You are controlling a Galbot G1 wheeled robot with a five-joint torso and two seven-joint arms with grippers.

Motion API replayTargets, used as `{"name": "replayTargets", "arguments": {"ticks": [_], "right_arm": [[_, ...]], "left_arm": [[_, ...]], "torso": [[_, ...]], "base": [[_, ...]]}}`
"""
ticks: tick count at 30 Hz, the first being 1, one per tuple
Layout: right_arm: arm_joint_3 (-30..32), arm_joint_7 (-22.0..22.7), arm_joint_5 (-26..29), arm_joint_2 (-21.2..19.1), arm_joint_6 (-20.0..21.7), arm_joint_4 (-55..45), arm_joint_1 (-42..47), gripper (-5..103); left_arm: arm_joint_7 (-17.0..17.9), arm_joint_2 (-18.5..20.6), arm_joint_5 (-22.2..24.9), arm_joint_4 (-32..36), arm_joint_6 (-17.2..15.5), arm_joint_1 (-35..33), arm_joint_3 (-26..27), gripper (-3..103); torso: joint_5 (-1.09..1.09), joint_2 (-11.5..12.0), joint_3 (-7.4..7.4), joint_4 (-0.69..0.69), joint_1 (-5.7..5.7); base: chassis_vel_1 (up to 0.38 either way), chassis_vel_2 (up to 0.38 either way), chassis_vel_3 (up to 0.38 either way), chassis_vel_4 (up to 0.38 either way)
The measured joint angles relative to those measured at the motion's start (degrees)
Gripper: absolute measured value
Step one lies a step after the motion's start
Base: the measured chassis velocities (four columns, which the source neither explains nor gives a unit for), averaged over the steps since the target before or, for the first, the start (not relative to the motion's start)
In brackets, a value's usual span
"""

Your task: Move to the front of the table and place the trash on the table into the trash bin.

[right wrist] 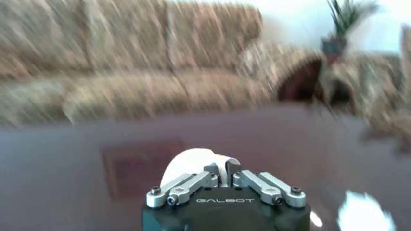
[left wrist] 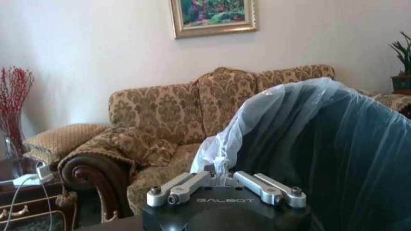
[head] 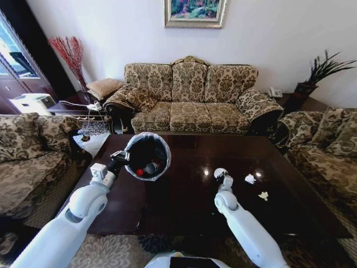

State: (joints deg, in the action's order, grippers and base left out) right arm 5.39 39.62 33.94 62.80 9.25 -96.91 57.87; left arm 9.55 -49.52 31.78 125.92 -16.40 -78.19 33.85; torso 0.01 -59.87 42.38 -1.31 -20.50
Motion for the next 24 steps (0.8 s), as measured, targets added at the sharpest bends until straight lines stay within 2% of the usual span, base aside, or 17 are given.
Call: {"name": "replayTargets", "arguments": {"ticks": [1, 4, 5, 7, 8, 9, 10, 11, 13, 15, 16, 18, 19, 20, 22, 23, 24], "right_arm": [[0.0, 0.0, 0.0, 0.0, 0.0, 0.0, 0.0, 4], [-0.45, -3.14, 1.88, -5.22, 0.36, -11.92, -0.94, 4], [-0.45, -3.14, 1.88, -5.22, 0.36, -11.92, -0.94, 4], [-1.55, -10.53, 7.64, -12.84, 0.0, -21.03, -5.35, 4], [-1.68, -13.15, 9.67, -15.17, -0.21, -22.91, -6.96, 4], [-1.68, -13.15, 9.67, -15.17, -0.21, -22.91, -6.96, 4], [-1.91, -19.63, 14.66, -19.95, -0.63, -26.33, -11.17, 4], [-2.3, -23.51, 17.73, -22.21, -0.65, -27.86, -14.21, 4], [-2.68, -25.52, 19.54, -23.27, -0.66, -28.52, -15.96, 4], [-5.44, -33.55, 27.79, -25.93, -0.06, -30.4, -23.91, 4], [-5.44, -33.55, 27.79, -25.93, -0.06, -30.4, -23.91, 4], [-9.95, -37.12, 32.94, -25.84, 1.06, -30.38, -30.36, 4], [-9.95, -37.12, 32.94, -25.84, 1.06, -30.38, -30.36, 4], [-14.93, -37.92, 35.93, -24.62, 1.49, -29.21, -36.45, 4], [-23.97, -37.8, 36.78, -20.15, 1.5, -25.58, -45.21, 4], [-23.97, -37.8, 36.78, -20.15, 1.5, -25.58, -45.21, 4], [-27.15, -37.79, 35.81, -17.92, 1.6, -23.62, -47.31, 4]], "left_arm": [[0.0, 0.0, 0.0, 0.0, 0.0, 0.0, 0.0, 0], [0.24, 0.21, 0.0, 0.33, -0.29, -0.08, 0.01, 0], [0.24, 0.21, 0.0, 0.33, -0.29, -0.08, 0.01, 0], [0.77, 0.65, 0.02, 0.73, -0.98, -0.24, -0.37, 0], [0.88, 0.9, 0.12, 0.72, -1.24, -0.02, -0.73, 0], [0.88, 0.9, 0.12, 0.72, -1.24, -0.02, -0.73, 0], [0.93, 1.6, 0.51, 0.21, -1.83, 0.87, -1.54, 0], [0.92, 2.14, 1.14, -0.21, -2.34, 1.6, -2.14, 0], [0.88, 2.41, 1.6, -0.4, -2.59, 1.92, -2.39, 0], [0.51, 4.53, 4.96, -1.2, -4.5, 3.73, -4.08, 0], [0.51, 4.53, 4.96, -1.2, -4.5, 3.73, -4.08, 0], [0.43, 6.76, 7.66, -1.93, -5.49, 5.81, -6.38, 0], [0.43, 6.76, 7.66, -1.93, -5.49, 5.81, -6.38, 0], [0.46, 8.36, 9.23, -2.72, -6.12, 8.37, -8.53, 0], [1.0, 10.71, 12.08, -3.93, -7.11, 13.93, -11.74, 0], [1.0, 10.71, 12.08, -3.93, -7.11, 13.93, -11.74, 0], [1.42, 11.33, 13.35, -4.03, -7.54, 15.34, -12.1, 0]], "torso": [[0.0, 0.0, 0.0, 0.0, 0.0], [0.0, 0.0, -0.01, 0.01, 0.0], [0.0, 0.0, -0.01, 0.01, 0.0], [-0.03, 0.0, -0.01, -0.02, 0.0], [-0.01, 0.0, -0.02, -0.03, 0.0], [-0.01, 0.0, -0.02, -0.03, 0.0], [-0.01, 0.0, -0.01, -0.01, 0.0], [-0.02, 0.0, -0.02, 0.01, 0.0], [-0.02, 0.0, -0.02, 0.02, 0.0], [-0.02, 0.0, -0.01, 0.01, 0.0], [-0.02, 0.0, -0.01, 0.01, 0.0], [-0.01, 0.0, -0.01, 0.0, 0.0], [-0.01, 0.0, -0.01, 0.0, 0.0], [-0.04, 0.0, -0.01, 0.0, 0.01], [-0.03, 0.0, -0.01, 0.01, 0.0], [-0.03, 0.0, -0.01, 0.01, 0.0], [-0.02, 0.0, -0.01, 0.0, -0.02]], "base": [[0.0, 0.0, 0.0, 0.0], [0.0, 0.0, 0.0, 0.0], [0.0, 0.0, 0.0, 0.0], [0.0, 0.0, 0.0, 0.0], [0.0, 0.0, 0.0, 0.0], [0.0, 0.0, 0.0, 0.0], [0.0, 0.0, 0.0, 0.0], [0.0, 0.0, 0.0, 0.0], [0.0, 0.0, 0.0, 0.0], [0.0, 0.0, 0.0, 0.0], [0.0, 0.0, 0.0, 0.0], [0.0, 0.0, 0.0, 0.0], [0.0, 0.0, 0.0, 0.0], [0.0, 0.0, 0.0, 0.0], [0.0, 0.0, 0.0, 0.0], [0.0, 0.0, 0.0, 0.0], [0.0, 0.0, 0.0, 0.0]]}}
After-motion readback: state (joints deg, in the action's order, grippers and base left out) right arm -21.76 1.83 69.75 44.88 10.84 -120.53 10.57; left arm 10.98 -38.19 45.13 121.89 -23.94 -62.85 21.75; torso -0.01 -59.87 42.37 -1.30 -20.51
